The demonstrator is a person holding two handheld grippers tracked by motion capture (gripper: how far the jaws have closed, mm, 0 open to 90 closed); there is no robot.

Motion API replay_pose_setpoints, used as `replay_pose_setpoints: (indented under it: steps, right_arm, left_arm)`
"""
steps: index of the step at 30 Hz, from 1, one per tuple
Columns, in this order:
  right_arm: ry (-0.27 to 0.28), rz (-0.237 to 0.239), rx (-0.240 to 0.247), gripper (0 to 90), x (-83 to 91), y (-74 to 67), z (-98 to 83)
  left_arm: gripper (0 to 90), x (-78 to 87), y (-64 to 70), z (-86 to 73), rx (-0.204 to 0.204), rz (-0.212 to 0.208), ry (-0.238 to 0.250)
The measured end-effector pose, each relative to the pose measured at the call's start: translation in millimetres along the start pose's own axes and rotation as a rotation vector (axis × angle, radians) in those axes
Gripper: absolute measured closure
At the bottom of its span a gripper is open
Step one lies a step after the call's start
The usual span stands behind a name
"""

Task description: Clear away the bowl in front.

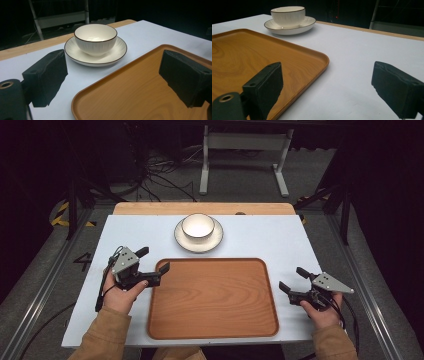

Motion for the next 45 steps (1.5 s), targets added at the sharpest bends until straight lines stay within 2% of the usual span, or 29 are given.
replay_pose_setpoints:
  steps: [5,13,16,18,24,29,35,45]
  right_arm:
    - [0.000,0.001,-0.002,11.1,0.3,0.4,-0.2]
    - [0.003,-0.003,0.000,11.1,1.4,2.0,-0.3]
    - [0.001,-0.003,-0.003,11.0,2.5,2.6,-1.0]
    - [0.004,-0.006,-0.005,11.0,3.4,3.2,-1.2]
    - [0.009,-0.012,-0.009,11.0,6.4,4.4,-1.8]
    - [0.014,-0.014,-0.012,11.0,8.3,4.4,-2.0]
    - [0.015,-0.016,-0.007,11.1,10.3,4.0,-2.4]
    - [0.023,-0.015,-0.010,11.0,13.5,3.7,-2.4]
  left_arm:
    - [9.3,-6.4,0.7,4.8,0.011,-0.014,0.003]
    - [9.2,-25.1,-1.4,21.4,-0.019,-0.023,-0.007]
    - [9.7,-31.5,-0.9,25.6,-0.011,-0.030,0.005]
    - [9.4,-36.0,-1.1,26.6,-0.021,-0.030,-0.011]
    - [9.4,-48.6,0.2,34.2,-0.027,-0.045,-0.019]
    - [9.6,-57.8,0.1,43.6,-0.051,-0.045,-0.014]
    - [9.9,-68.3,0.8,53.4,-0.036,-0.065,-0.005]
    - [10.4,-95.5,-1.8,63.5,-0.009,-0.097,-0.039]
Point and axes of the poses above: each handheld gripper's, and its own axes: x roughly backward along the jaws, z roughly out of its top, y roughly to its right, the point moved 6 cm from there along -x, roughly forward along the jaws, and after that the axes turned 3 degrees about y, right-handed, at the moved point
